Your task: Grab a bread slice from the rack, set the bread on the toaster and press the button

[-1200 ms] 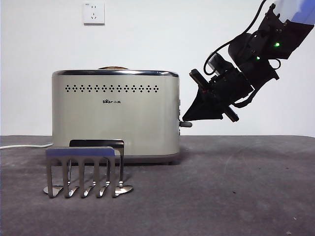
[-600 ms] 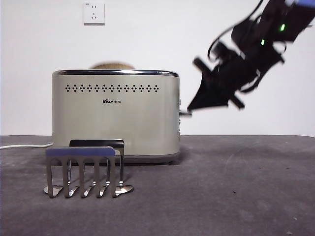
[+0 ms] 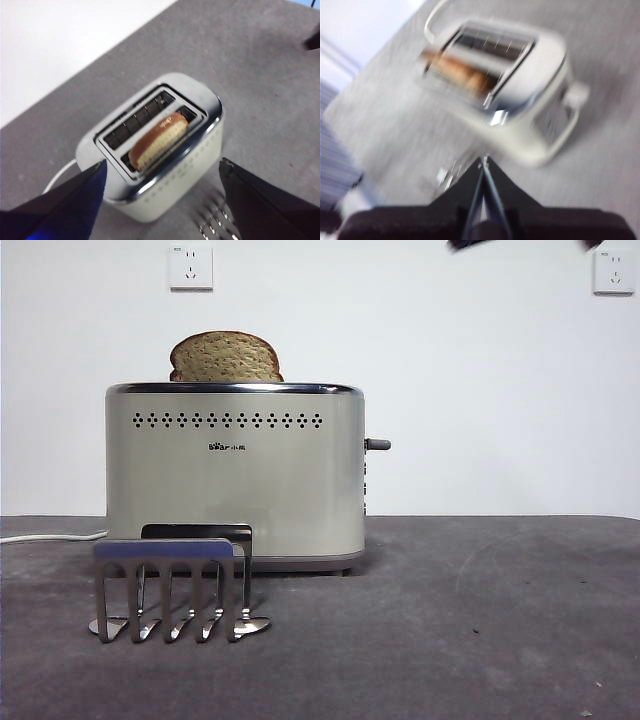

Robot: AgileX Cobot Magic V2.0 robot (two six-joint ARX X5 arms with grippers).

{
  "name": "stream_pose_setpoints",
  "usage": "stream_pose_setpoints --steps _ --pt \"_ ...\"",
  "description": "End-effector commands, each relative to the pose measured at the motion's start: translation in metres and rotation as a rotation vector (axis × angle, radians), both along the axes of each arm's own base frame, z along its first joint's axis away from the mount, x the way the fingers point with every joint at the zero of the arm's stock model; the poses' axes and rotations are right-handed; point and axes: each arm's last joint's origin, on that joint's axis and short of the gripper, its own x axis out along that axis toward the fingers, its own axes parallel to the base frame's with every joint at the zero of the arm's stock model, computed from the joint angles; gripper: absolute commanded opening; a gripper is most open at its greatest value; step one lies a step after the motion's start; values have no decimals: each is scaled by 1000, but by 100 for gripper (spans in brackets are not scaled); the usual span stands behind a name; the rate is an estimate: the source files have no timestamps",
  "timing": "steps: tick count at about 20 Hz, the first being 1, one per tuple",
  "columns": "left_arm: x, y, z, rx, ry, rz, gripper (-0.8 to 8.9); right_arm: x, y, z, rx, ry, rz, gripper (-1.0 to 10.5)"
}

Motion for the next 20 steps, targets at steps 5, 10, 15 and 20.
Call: stream_pose_setpoints --steps 5,10,15,20 --pt "-7 0 -8 -21 124 -79 103 -46 -11 2 -96 80 74 -12" --pt "-11 0 -12 -25 193 -118 -8 -55 -14 2 -117 99 92 -11" --pt "-11 0 -12 -25 191 -114 -3 -55 -14 2 -117 100 91 1" --pt "-11 0 -12 -25 191 -114 -3 -55 -14 2 -117 101 88 1"
